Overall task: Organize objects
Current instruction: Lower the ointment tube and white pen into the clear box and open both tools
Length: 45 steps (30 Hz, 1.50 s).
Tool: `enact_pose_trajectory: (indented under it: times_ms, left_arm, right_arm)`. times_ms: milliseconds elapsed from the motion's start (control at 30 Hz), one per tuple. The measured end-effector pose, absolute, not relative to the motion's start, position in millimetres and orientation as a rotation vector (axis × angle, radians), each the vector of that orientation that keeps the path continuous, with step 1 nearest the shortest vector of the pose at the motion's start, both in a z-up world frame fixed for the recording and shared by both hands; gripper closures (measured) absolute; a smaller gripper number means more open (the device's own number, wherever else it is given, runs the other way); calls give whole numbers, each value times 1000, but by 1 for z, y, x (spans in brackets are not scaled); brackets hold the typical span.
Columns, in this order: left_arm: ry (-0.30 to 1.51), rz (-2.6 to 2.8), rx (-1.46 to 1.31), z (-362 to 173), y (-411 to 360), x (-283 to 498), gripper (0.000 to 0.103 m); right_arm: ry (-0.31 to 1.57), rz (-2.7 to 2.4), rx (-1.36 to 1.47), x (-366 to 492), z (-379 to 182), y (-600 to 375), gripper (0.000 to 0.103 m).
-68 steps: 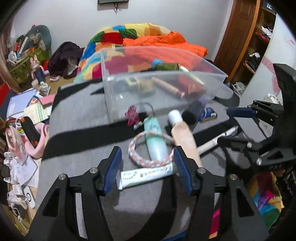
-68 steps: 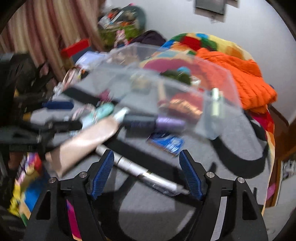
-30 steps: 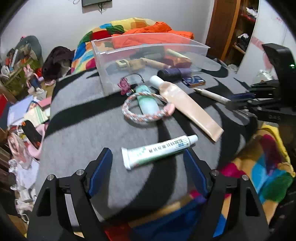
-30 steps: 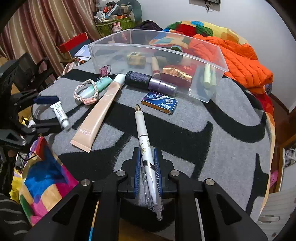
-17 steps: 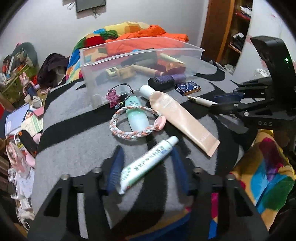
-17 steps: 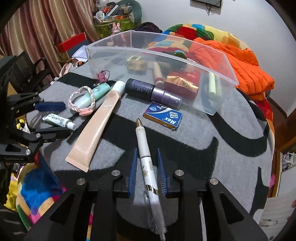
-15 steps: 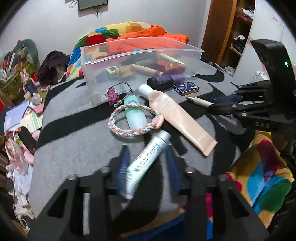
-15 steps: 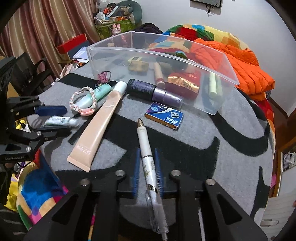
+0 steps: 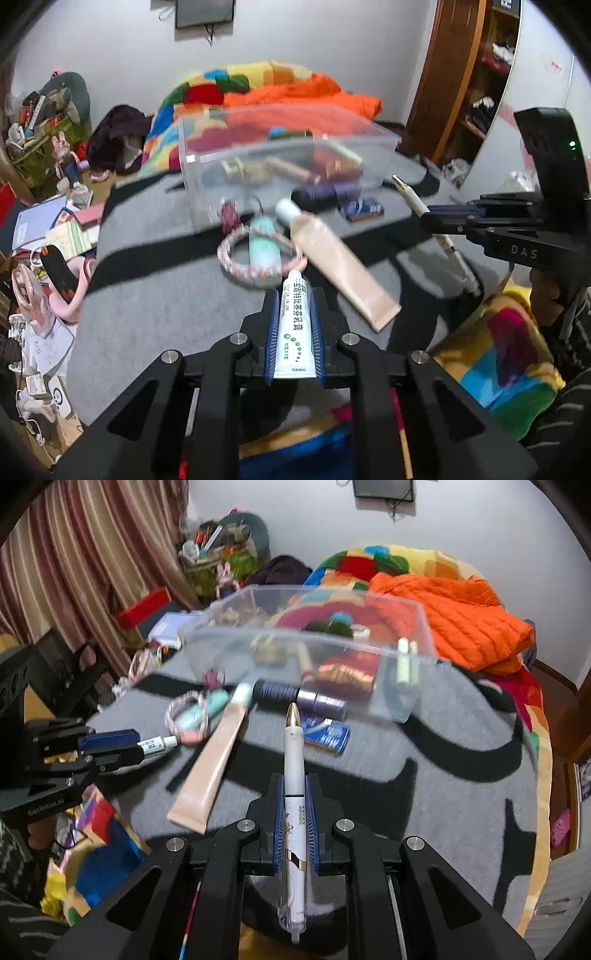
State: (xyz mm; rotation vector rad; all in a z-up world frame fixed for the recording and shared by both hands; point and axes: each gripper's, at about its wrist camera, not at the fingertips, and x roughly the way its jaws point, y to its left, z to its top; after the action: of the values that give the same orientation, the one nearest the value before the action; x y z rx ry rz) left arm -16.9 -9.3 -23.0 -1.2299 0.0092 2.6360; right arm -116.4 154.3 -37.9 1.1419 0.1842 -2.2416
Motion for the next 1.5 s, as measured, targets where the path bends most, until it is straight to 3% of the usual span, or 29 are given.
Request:
enact_pose_trajectory:
  times_ms: [500,833,1167,1500]
  left_arm:
    - [-128,2760,-1041,23,-27,-58,87]
    - [-152,2832,-1041,36,-41,-103,87]
    - [-229,2774,-1237,6,-47,-164,87]
    - [-185,2718,-1330,-9,-36,-183,87]
  right_arm:
    - [51,-2377,983,-159,19,159,93]
    - [154,-2545,833,-189,64,140,93]
    - [518,-2635,890,-241,25,86,93]
    - [538,-2473,1033,-246,-11,68,90]
